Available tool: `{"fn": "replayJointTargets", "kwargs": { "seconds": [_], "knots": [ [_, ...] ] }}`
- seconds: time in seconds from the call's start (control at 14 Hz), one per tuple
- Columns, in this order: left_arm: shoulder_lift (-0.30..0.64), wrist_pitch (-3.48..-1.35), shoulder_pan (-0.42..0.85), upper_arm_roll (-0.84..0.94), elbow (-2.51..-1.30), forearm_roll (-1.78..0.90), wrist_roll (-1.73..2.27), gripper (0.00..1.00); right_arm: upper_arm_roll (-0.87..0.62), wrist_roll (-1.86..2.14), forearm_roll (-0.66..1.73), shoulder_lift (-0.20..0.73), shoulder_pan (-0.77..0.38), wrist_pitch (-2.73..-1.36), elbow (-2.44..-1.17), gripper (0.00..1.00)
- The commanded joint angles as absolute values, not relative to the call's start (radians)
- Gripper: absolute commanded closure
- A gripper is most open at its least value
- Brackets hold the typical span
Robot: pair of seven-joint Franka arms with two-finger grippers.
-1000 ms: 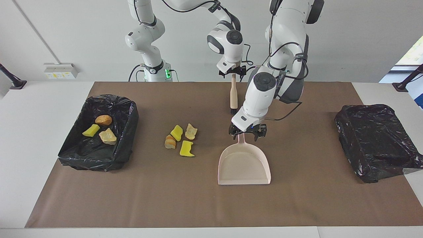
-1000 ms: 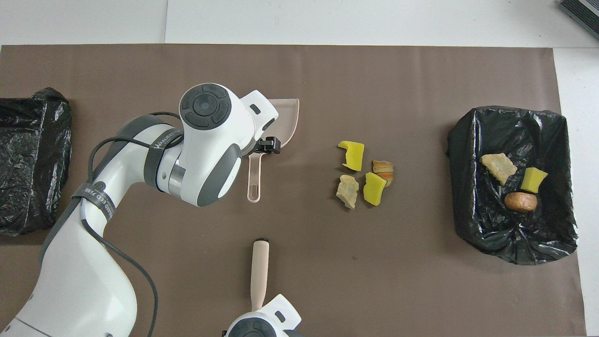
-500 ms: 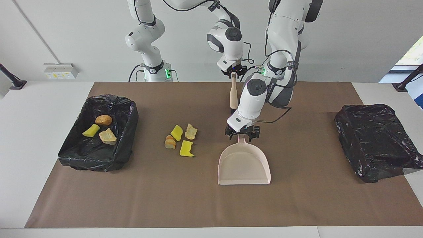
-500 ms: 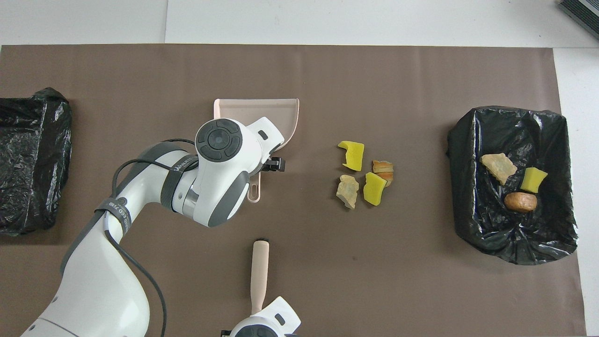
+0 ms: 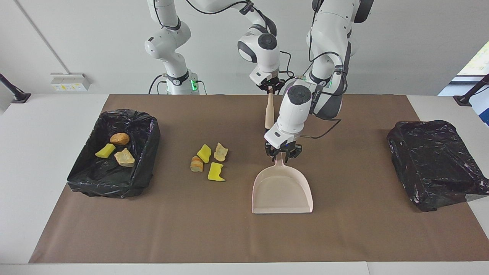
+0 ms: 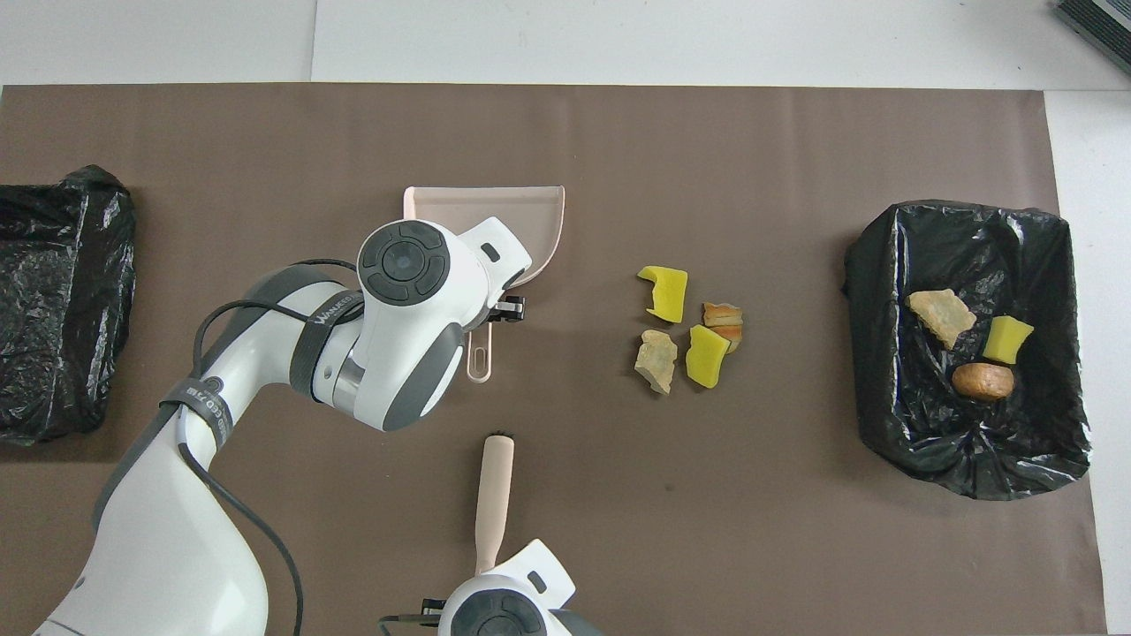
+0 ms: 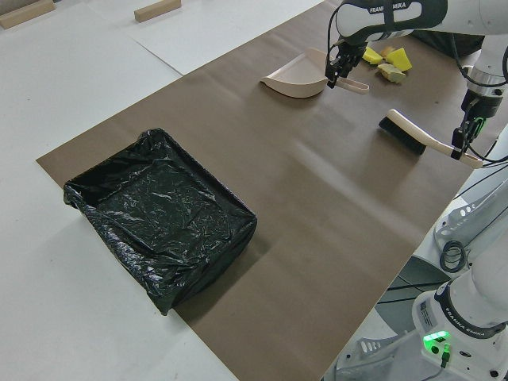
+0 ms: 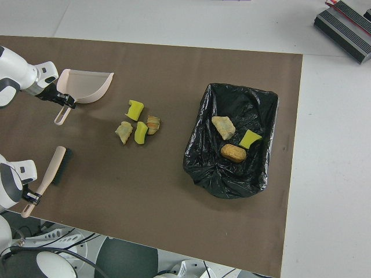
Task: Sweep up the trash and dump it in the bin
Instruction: 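Place the dustpan by the scraps while the right gripper grasps the brush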
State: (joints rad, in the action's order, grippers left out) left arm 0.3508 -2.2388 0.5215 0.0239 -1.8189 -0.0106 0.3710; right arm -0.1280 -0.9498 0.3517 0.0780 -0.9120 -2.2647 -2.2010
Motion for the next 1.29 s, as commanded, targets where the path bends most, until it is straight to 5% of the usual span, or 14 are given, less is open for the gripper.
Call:
{"fn": "replayJointTargets", "kwargs": {
  "seconds": [0.0, 0.14, 0.43, 0.79, 1.21],
  "knots": [
    [0.325, -2.192, 0.538, 0.011, -1.835, 0.032, 0.382, 0.75, -0.129, -0.96, 0.299, -0.004, -0.859, -2.147, -2.189, 1.0],
    [0.313, -2.134, 0.535, 0.014, -1.803, 0.165, 0.373, 0.95, -0.132, -0.94, 0.255, -0.105, -0.789, -2.013, -2.197, 1.0],
    [0.259, -2.056, 0.519, 0.005, -1.784, 0.21, 0.105, 1.0, -0.13, -0.81, 0.151, -0.193, -0.646, -1.82, -2.186, 1.0],
    [0.258, -1.944, 0.463, 0.005, -1.763, 0.207, -0.401, 1.0, -0.133, -0.478, -0.162, -0.175, -0.453, -1.749, -2.19, 1.0],
    [0.267, -1.862, 0.459, 0.006, -1.756, 0.216, -0.728, 1.0, -0.135, -0.339, -0.385, -0.039, -0.27, -1.804, -2.177, 1.0]
  ]
}}
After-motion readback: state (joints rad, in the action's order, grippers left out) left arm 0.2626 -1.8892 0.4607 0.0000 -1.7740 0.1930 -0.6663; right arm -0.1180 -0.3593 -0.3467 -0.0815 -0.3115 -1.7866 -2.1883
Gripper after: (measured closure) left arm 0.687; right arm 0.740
